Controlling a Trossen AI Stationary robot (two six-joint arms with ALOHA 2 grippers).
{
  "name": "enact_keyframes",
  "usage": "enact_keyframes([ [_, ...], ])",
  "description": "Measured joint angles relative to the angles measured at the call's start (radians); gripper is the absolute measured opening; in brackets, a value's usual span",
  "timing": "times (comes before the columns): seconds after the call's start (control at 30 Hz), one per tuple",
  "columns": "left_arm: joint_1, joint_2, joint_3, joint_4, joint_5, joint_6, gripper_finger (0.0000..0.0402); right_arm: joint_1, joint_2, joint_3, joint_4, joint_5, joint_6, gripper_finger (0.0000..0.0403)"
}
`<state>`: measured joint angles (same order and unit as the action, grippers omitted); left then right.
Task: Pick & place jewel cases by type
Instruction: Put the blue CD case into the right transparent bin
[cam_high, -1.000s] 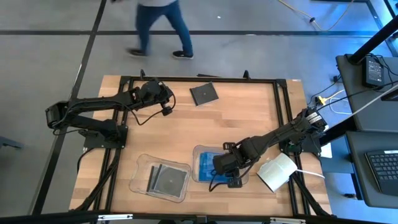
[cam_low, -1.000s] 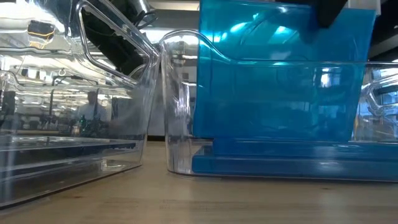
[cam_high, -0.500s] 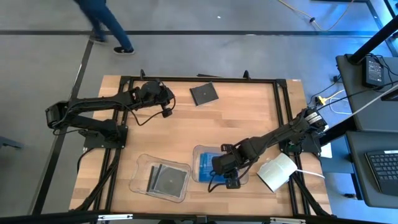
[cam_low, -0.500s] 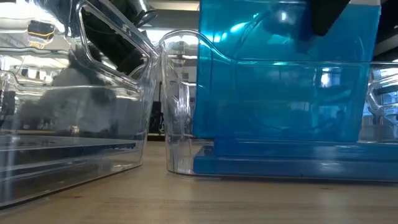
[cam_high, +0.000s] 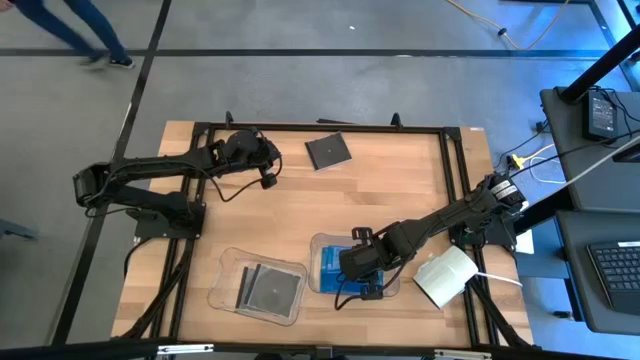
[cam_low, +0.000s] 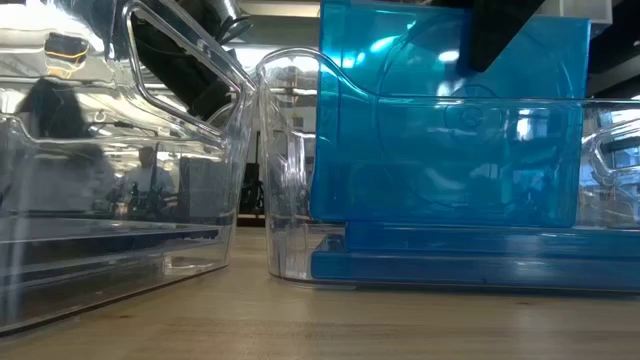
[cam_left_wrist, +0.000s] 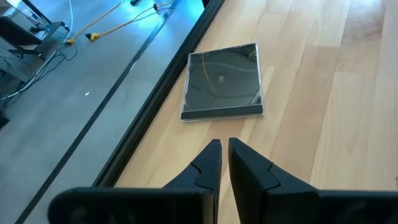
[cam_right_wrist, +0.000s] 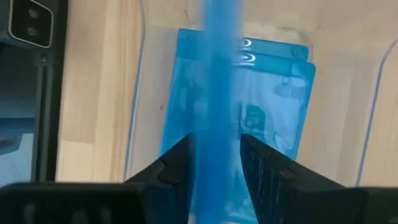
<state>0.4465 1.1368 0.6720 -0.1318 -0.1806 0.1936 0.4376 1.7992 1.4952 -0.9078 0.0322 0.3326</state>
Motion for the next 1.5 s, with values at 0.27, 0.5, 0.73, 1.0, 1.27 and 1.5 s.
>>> enact_keyframes([
  [0.27,0.000,0.000,0.000,0.000,0.000,0.000,0.0026,-0.001,0.000,0.000,-0.009,0.009,-0.029,0.0091],
  [0.5,0.000,0.000,0.000,0.000,0.000,0.001,0.0027,0.000,0.000,0.000,-0.026,0.078,-0.104,0.0024],
  [0.73,0.000,0.000,0.000,0.000,0.000,0.002,0.0025,0.004,0.000,0.000,-0.125,0.238,-0.037,0.0035],
  [1.0,0.000,0.000,0.000,0.000,0.000,0.003,0.0028,0.006,0.000,0.001,-0.165,0.253,0.032,0.0025],
  [1.27,0.000,0.000,0.000,0.000,0.000,0.002,0.0025,0.005,0.001,0.000,-0.234,0.317,0.134,0.0050],
  [1.5,0.000,0.000,0.000,0.000,0.000,0.002,0.0028,0.005,0.001,0.000,-0.213,0.306,0.132,0.0051],
])
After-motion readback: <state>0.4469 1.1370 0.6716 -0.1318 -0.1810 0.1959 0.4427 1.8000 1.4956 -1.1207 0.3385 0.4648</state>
